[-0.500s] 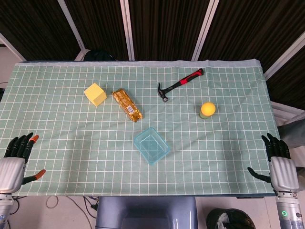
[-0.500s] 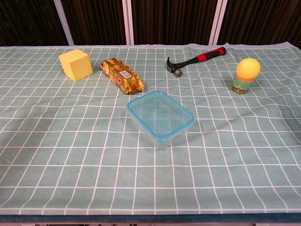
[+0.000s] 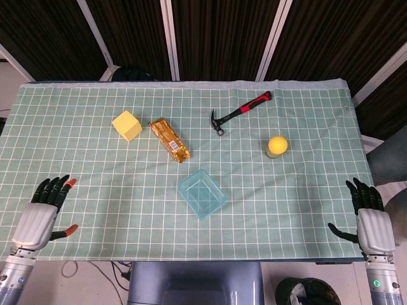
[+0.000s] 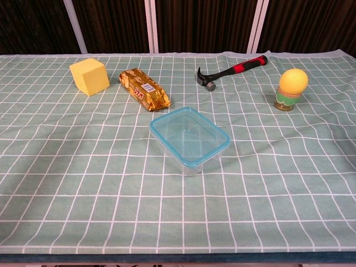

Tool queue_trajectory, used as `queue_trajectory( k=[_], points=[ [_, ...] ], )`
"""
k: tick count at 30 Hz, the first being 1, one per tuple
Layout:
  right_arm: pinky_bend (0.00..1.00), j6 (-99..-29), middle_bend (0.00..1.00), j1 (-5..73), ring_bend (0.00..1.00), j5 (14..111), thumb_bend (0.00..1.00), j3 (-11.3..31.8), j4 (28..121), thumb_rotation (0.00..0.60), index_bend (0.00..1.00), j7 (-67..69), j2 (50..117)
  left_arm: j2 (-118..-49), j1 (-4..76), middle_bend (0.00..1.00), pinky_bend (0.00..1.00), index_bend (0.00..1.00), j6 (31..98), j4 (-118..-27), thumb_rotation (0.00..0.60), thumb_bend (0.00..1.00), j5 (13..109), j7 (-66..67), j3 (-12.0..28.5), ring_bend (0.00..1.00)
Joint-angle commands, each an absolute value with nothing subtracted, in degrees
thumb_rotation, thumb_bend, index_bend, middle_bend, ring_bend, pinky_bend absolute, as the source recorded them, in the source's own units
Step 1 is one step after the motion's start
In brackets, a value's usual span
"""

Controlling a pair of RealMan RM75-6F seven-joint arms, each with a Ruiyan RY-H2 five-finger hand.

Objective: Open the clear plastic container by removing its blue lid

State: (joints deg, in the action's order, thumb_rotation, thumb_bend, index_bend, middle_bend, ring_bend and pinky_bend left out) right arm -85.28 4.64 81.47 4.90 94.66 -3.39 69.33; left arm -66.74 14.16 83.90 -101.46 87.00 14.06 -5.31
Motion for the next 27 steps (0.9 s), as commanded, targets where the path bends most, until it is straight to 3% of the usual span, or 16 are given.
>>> queue_trajectory(
  k=[1,8,16,21,27],
  points=[
    [0.0,-85.45,0.0,4.74,0.0,81.08,0.24,5.44,94.29,0.6,0.0,-3.49,69.85,-66.88,18.75,0.0,0.03,0.0,77.33,-106.56,0.6,0.02,85.05,19.96,-2.2,0.0],
    [0.0,-86.33,0.0,5.04,0.0,79.54,0.24,7.47,92.76,0.6,0.0,-3.63,71.33,-67.79,27.75,0.0,0.03,0.0,66.36,-111.59,0.6,0.02,78.1,30.09,4.36,0.0],
    [0.0,-86.0,0.0,5.27,0.0,79.41,0.24,7.75,91.74,0.6,0.0,-3.37,72.15,-70.78,41.07,0.0,0.03,0.0,53.43,-111.14,0.6,0.0,60.2,41.51,11.36,0.0],
    [0.0,-85.83,0.0,5.4,0.0,79.38,0.24,7.9,91.29,0.6,0.0,-3.09,72.55,-73.78,48.85,0.0,0.03,0.0,48.6,-108.17,0.6,0.0,50.22,46.62,12.49,0.0],
    [0.0,-85.26,0.0,5.53,0.0,78.52,0.24,8.28,90.89,0.6,0.0,-2.86,72.78,-76.89,58.01,0.0,0.03,0.0,44.72,-104.21,0.6,0.0,39.29,52.81,10.92,0.0]
  ],
)
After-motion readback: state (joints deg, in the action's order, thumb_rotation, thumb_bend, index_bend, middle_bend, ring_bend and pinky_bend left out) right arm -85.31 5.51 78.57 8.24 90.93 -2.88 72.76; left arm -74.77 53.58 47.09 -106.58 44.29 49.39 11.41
